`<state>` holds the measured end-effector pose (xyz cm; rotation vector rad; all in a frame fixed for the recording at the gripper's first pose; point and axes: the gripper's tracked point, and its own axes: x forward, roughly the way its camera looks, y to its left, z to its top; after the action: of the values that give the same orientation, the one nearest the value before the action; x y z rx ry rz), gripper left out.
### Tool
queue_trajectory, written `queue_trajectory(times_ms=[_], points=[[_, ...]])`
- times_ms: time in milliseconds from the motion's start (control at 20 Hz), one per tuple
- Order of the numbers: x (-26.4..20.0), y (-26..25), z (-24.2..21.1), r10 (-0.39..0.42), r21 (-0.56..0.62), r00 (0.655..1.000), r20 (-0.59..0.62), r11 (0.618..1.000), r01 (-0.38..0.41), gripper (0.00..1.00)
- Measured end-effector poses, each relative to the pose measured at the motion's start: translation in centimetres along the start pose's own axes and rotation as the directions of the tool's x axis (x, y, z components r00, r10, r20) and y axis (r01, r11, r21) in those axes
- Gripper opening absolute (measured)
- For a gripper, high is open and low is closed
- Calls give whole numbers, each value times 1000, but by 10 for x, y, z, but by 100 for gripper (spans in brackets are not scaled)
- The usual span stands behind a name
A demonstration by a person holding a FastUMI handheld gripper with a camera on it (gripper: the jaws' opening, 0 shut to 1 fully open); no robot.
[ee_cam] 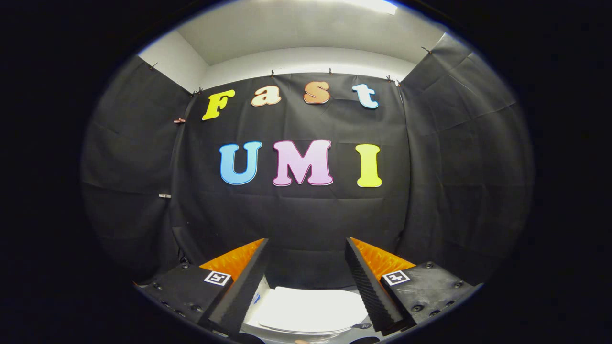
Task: Open the toilet lid.
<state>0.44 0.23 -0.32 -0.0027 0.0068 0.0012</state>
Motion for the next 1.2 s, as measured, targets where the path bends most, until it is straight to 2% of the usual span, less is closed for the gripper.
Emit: queue_trajectory(times_ms=[650,1200], points=[[8,-2,-6,-3,10,1000,-6,1000,3,99],[19,-55,-20,-80,49,997,-10,996,81,99]])
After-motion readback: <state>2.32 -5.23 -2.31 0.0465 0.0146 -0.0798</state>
